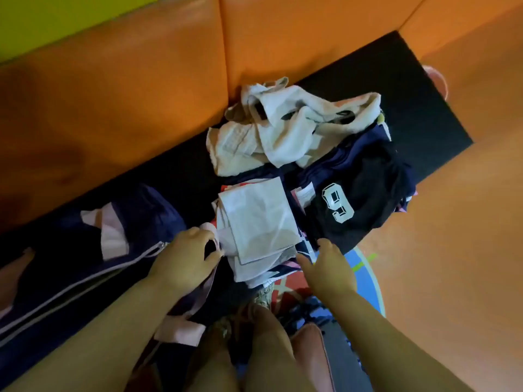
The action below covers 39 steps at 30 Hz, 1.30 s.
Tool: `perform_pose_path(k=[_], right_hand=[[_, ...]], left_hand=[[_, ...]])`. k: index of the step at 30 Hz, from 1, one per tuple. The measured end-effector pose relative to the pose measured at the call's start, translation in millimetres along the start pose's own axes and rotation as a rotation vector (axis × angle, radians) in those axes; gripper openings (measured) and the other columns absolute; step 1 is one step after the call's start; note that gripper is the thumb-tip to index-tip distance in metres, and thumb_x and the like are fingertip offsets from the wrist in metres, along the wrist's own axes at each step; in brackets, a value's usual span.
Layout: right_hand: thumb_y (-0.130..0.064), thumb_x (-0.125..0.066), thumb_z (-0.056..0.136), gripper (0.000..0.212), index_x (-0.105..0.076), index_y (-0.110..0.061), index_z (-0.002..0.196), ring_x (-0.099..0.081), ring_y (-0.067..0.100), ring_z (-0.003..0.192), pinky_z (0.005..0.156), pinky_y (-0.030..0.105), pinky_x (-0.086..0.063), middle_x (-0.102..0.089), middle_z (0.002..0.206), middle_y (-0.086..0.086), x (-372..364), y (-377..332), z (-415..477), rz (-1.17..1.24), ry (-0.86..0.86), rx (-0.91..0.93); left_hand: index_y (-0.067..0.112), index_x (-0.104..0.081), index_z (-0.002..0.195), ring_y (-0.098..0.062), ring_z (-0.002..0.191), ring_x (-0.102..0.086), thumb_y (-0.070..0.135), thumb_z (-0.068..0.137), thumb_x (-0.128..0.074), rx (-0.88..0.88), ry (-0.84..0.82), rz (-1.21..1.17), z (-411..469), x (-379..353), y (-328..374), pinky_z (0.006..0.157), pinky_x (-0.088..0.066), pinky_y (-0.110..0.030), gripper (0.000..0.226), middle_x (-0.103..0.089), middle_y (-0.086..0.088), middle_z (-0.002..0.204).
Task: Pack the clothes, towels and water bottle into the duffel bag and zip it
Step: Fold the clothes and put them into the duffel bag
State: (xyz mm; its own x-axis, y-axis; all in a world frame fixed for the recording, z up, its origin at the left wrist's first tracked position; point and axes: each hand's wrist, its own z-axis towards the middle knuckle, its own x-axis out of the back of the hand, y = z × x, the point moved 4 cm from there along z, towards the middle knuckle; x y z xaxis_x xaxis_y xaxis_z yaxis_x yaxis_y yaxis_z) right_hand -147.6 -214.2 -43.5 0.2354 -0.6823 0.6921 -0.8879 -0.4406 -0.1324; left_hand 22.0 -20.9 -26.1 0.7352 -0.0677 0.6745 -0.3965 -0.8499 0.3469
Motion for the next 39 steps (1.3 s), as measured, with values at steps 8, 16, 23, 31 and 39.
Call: perform_pose_path(k=[8,16,23,31,39], right_hand=[[-0.072,-0.041,0.082,0.100,-0.001,-0.008,0.148,-0.010,0.031,0.143,0.108,0.052,-0.031,-0.007,0.155,0.011,-73,-25,31,0.206,0.111,-0.338],[-0.061,-0.047,0.086,0.100,0.001,0.000,0.147,-0.002,0.041,0.141,0.117,0.048,-0.014,0.000,0.154,0.022,-95,-40,49,0.300,0.165,-0.272],[-0.055,-0.064,0.079,0.100,-0.009,-0.009,0.149,-0.003,0.030,0.144,0.117,0.046,-0.020,-0.007,0.155,0.011,-79,-41,47,0.341,0.282,-0.065],[-0.059,-0.078,0.059,0.134,0.007,-0.008,0.148,-0.009,0.030,0.145,0.114,0.049,-0.023,-0.005,0.156,0.012,-111,-31,26,0.885,0.172,-0.569],[-0.057,-0.082,0.057,0.098,-0.036,-0.004,0.126,-0.053,0.027,0.112,0.086,0.043,-0.050,-0.050,0.126,0.008,-111,-30,38,0.890,0.164,-0.581]], left_hand=[[0.009,-0.022,0.148,-0.032,0.138,-0.018,0.039,0.090,-0.056,-0.200,0.123,0.081,109,-15,11,0.115,-0.021,-0.039,0.073,-0.025,-0.011,0.153],[0.017,-0.030,0.143,-0.034,0.125,-0.036,0.046,0.087,-0.057,-0.169,0.010,0.140,140,-37,10,0.100,-0.037,-0.043,0.068,-0.037,-0.010,0.141],[0.011,-0.043,0.116,-0.036,0.107,-0.055,0.055,0.072,-0.070,0.058,-0.092,0.145,122,-24,-16,0.083,-0.050,-0.044,0.068,-0.051,-0.015,0.121],[0.007,-0.035,0.133,-0.032,0.130,-0.027,0.057,0.063,-0.075,0.139,-0.041,-0.083,135,-27,-17,0.103,-0.036,-0.044,0.095,-0.024,-0.011,0.140],[0.006,-0.049,0.115,-0.027,0.099,-0.059,0.045,0.062,-0.083,0.156,-0.081,-0.241,147,-30,-15,0.078,-0.048,-0.034,0.074,-0.058,-0.003,0.107]])
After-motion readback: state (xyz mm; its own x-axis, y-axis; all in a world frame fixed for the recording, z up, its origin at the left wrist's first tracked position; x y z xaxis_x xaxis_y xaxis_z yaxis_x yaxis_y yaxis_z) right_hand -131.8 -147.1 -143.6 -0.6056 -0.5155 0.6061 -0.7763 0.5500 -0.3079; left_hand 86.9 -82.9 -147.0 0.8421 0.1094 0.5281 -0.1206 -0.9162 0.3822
